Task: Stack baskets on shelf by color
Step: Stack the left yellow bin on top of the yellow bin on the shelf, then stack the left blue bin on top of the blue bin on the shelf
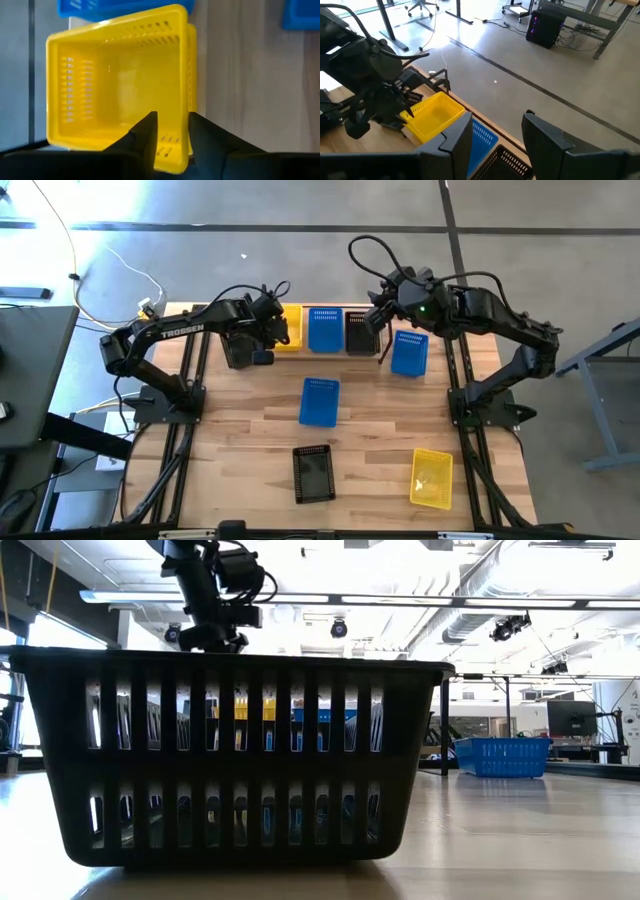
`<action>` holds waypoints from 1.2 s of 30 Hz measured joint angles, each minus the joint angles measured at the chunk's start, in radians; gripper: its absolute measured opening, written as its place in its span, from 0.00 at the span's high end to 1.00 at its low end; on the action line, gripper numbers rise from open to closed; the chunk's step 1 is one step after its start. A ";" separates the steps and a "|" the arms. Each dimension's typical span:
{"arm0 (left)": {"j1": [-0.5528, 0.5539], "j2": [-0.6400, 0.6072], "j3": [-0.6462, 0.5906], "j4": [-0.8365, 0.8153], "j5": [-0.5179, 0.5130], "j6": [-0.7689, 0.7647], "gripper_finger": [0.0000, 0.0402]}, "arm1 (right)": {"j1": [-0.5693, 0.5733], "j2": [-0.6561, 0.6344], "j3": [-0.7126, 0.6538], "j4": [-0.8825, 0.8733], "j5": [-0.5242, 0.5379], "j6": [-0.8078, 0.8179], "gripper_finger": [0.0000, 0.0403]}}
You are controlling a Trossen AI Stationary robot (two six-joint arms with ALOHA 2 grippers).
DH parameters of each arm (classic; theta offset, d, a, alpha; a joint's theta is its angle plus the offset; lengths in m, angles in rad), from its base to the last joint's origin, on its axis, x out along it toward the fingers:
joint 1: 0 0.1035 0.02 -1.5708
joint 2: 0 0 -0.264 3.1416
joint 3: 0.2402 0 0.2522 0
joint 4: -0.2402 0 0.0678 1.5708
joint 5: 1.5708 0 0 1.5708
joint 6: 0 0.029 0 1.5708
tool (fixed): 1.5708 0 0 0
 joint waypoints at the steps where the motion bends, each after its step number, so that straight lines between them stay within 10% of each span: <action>1: 0.000 -0.002 0.001 -0.006 -0.008 -0.016 0.73 | 0.000 0.000 0.000 0.000 -0.001 0.000 0.61; 18: -0.080 -0.026 0.153 -0.304 0.042 -0.272 0.58 | 0.011 0.054 0.000 -0.005 -0.468 0.044 0.61; 23: -0.115 -0.079 0.151 -0.304 0.183 -0.354 0.58 | 0.045 0.107 0.000 -0.018 -0.528 0.014 0.61; 36: -0.250 -0.229 0.150 -0.326 0.162 -0.479 0.58 | 0.166 0.288 0.000 -0.043 -0.615 0.006 0.61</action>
